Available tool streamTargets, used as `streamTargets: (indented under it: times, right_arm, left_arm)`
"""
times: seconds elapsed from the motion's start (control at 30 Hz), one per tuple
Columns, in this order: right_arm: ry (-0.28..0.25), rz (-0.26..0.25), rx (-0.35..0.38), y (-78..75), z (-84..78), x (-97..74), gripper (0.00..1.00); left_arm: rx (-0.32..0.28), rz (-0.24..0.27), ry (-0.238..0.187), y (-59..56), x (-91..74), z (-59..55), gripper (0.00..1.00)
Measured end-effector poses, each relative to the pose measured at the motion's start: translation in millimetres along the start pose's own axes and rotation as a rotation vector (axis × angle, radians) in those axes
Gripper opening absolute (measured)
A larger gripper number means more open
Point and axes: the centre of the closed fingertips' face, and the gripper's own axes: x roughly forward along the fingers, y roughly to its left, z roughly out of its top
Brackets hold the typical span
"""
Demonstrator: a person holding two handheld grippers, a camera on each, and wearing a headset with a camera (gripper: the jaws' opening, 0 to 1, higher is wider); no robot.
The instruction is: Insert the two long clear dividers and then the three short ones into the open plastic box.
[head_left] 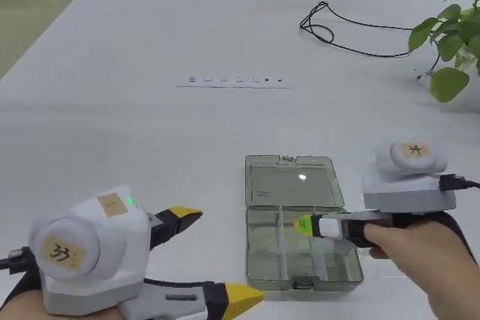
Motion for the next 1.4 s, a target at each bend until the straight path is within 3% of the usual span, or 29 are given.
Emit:
streamTargets:
  times: [0.07,0.17,0.2,0.27,0.3,0.37,0.4,0.47,0.6,0.77,1.1,1.17,1.4]
  right_arm:
    - [-0.031,0.002,-0.049,-6.8,6.7,-7.6,0.21]
    - [-0.033,-0.006,-0.164,-23.1,9.9,-19.7,0.22]
    - [-0.010,-0.019,-0.185,-28.4,6.9,-22.8,0.22]
    - [-0.008,-0.004,-0.290,-34.0,7.0,-26.5,0.23]
    - [0.030,-0.018,-0.338,-41.1,1.5,-29.6,0.23]
    - [0.032,-0.004,-0.469,-42.5,-0.9,-33.6,0.24]
    - [0.056,-0.008,-0.488,-49.2,-3.2,-35.7,0.25]
    - [0.061,0.030,-0.573,-48.0,-6.4,-37.3,0.26]
    - [0.149,0.040,-0.721,-60.1,-23.7,-43.8,0.32]
    - [0.241,0.109,-0.904,-69.5,-44.0,-43.8,0.40]
    - [0.445,0.151,-1.081,-110.5,-73.8,-31.4,0.43]
    - [0.465,0.160,-1.135,-116.4,-75.6,-29.7,0.43]
    - [0.512,0.173,-1.177,-125.3,-82.2,-22.6,0.43]
  left_arm:
    - [-0.002,0.009,-0.001,-1.4,-1.4,0.7,0.80]
    - [-0.008,0.027,-0.008,-3.8,-4.2,2.8,0.80]
    - [-0.010,0.032,-0.009,-4.3,-4.9,3.2,0.80]
    - [-0.014,0.045,-0.014,-4.5,-6.7,4.1,0.80]
    - [-0.018,0.054,-0.016,-4.2,-7.7,4.5,0.80]
    - [-0.026,0.069,-0.022,-3.8,-9.3,5.0,0.80]
    - [-0.029,0.074,-0.024,-3.8,-9.9,5.1,0.80]
    - [-0.035,0.085,-0.026,-4.5,-10.7,4.9,0.80]
    - [-0.046,0.095,-0.026,-6.3,-10.1,2.7,0.80]
    - [-0.054,0.103,-0.029,-8.3,-8.4,2.9,0.80]
    - [-0.075,0.122,-0.054,-7.8,-1.4,5.9,0.80]
    - [-0.076,0.123,-0.055,-8.3,1.8,5.7,0.80]
    - [-0.088,0.122,-0.064,-11.6,3.2,7.1,0.80]
